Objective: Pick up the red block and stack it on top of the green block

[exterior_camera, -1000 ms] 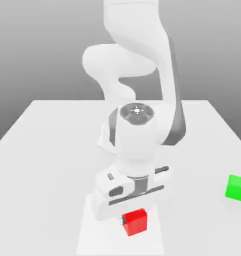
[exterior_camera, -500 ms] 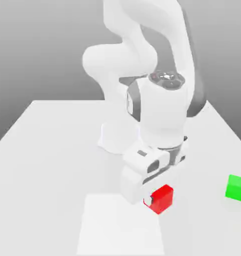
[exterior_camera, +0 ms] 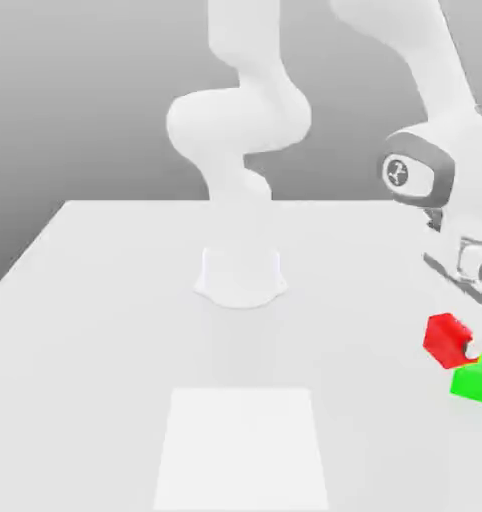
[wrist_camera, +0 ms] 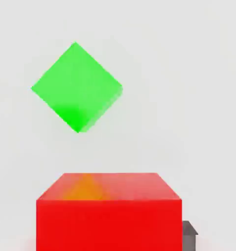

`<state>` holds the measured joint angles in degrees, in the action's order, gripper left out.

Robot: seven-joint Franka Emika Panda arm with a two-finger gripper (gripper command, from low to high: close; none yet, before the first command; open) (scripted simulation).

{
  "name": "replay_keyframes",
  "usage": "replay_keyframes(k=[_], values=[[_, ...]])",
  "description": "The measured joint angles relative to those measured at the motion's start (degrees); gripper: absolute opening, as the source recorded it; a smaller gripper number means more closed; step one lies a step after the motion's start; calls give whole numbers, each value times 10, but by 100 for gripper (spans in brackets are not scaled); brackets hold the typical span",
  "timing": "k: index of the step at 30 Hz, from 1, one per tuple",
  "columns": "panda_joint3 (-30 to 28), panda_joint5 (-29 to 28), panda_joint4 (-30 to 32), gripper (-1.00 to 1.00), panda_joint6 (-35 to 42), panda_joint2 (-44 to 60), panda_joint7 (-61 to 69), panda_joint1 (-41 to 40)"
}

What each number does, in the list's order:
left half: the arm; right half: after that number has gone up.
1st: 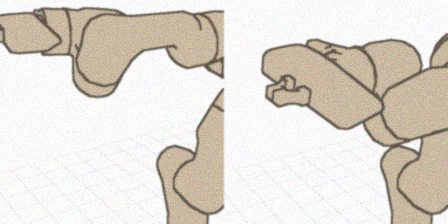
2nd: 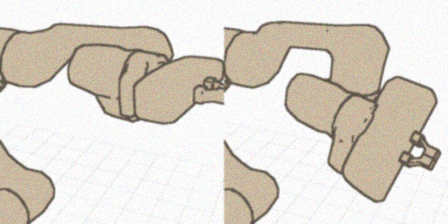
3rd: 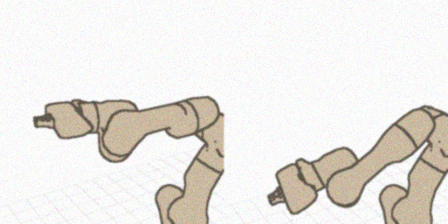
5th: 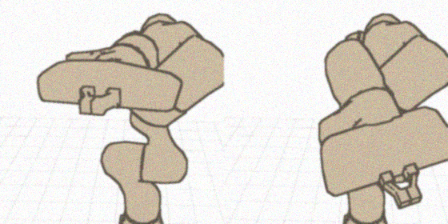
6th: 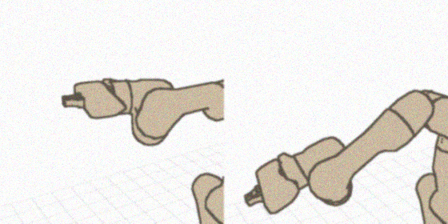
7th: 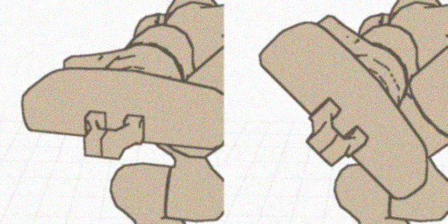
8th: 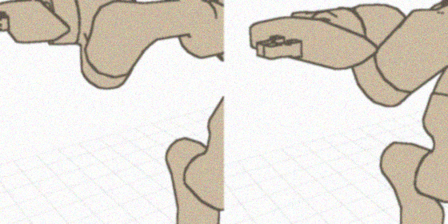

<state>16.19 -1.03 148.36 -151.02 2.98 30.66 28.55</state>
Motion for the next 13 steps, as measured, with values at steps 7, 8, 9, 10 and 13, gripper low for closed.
replay_keyframes(k=[7, 8, 9, 10, 13], values=[[10, -46, -11, -100, -37, 49, 69, 39], [4, -59, -12, -100, -52, 66, 60, 43], [-4, -73, -13, -100, -67, 84, 51, 49], [-12, -84, -14, 100, -81, 99, 43, 55], [-12, -84, -14, 100, -81, 99, 43, 55]])
